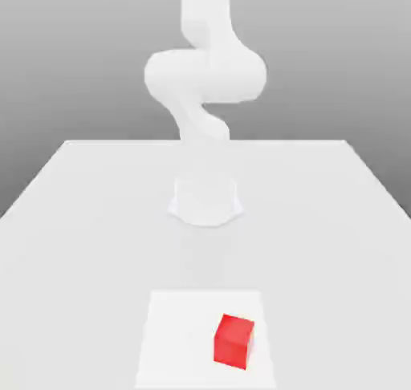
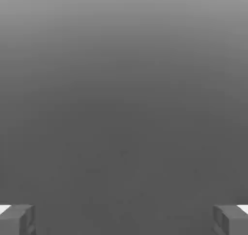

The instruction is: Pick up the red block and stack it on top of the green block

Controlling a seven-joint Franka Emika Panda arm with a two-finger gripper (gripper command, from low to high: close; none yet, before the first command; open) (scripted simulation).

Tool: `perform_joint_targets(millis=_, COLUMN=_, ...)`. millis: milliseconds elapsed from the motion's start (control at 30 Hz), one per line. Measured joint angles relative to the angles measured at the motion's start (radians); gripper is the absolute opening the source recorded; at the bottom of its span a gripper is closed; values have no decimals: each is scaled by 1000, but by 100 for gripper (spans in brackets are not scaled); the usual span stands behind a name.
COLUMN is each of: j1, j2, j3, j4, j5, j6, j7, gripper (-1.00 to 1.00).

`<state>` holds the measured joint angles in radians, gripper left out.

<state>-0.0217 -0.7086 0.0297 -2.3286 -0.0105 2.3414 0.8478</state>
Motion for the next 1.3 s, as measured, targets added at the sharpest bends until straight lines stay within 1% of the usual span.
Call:
perform_joint_targets(millis=300, j1=-60, j2=334, j3=90, j4=-104, j5=-49, j6=150, j7=182, gripper=0)
perform_joint_targets(millis=533, j1=-74, j2=588, j3=124, j4=-183, j5=-79, j6=265, j7=316, gripper=0)
perform_joint_targets(millis=767, j1=-54, j2=836, j3=132, j4=-257, j5=-56, j6=387, j7=405, gripper=0)
perform_joint_targets(millis=933, j1=-16, j2=1017, j3=83, j4=-238, j5=-115, j6=531, j7=458, gripper=0)
perform_joint_targets(millis=967, j1=-9, j2=1038, j3=74, j4=-235, j5=-122, j6=549, j7=464, gripper=-100)
perform_joint_targets(millis=1167, j1=-6, j2=1048, j3=70, j4=-234, j5=-128, j6=559, j7=468, gripper=-100)
perform_joint_targets(millis=1300, j1=-28, j2=947, j3=102, j4=-250, j5=-82, j6=474, j7=434, gripper=-100)
